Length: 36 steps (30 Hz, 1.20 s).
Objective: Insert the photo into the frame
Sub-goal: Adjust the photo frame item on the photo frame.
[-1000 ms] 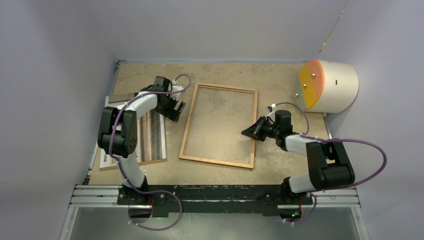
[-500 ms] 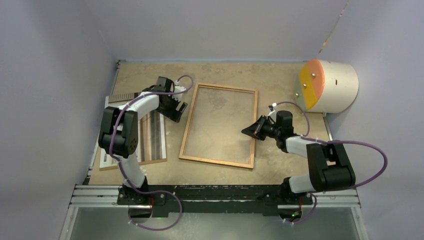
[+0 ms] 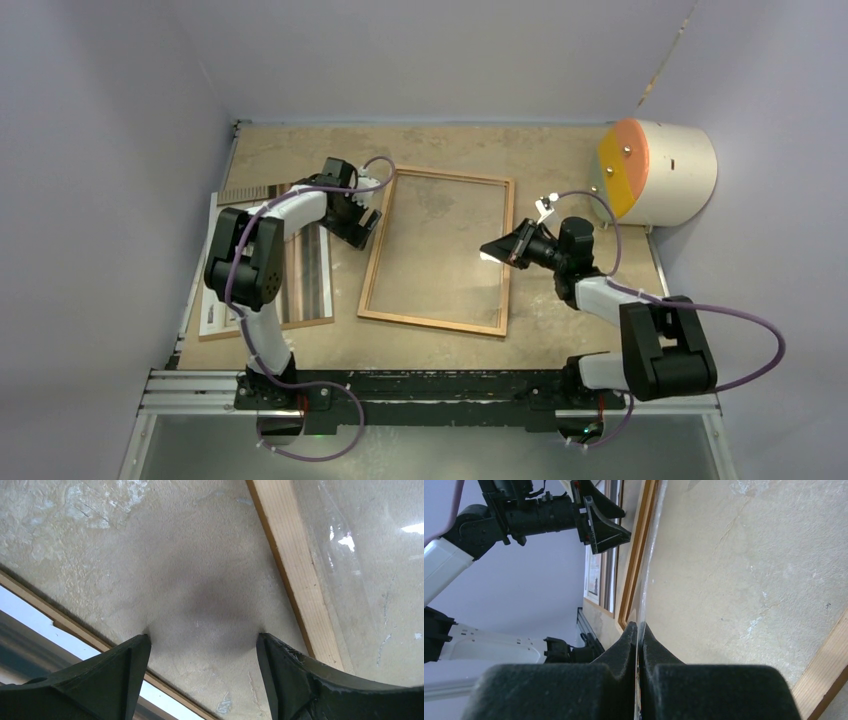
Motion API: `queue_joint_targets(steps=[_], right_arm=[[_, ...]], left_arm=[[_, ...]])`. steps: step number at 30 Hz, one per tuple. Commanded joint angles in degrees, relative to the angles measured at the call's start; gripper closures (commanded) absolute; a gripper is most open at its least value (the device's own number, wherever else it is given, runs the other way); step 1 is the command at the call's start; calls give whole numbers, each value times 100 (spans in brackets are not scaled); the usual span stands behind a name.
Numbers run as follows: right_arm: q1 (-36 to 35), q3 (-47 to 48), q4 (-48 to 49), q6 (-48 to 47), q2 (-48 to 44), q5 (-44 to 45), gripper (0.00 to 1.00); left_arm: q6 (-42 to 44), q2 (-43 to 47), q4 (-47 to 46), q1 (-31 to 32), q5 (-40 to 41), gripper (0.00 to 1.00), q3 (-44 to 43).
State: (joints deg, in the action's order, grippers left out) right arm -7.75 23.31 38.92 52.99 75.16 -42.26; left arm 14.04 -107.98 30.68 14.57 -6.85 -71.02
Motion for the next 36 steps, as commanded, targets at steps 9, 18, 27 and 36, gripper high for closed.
queue_joint_targets(steps=[9, 18, 27, 36], right_arm=[[19, -37, 1352, 794, 479, -388, 100], [-168, -3, 1708, 1347, 414, -352, 100], [-528, 171, 1221, 1231, 155, 23, 100], [-740, 265, 1164, 1340, 62, 306, 100]], left_arm=[[-69, -90, -223, 150, 7, 18, 18], [-97, -104, -263, 169, -173, 18, 84], [-88, -48, -275, 169, -246, 19, 168], [-95, -47, -331, 169, -287, 19, 252]])
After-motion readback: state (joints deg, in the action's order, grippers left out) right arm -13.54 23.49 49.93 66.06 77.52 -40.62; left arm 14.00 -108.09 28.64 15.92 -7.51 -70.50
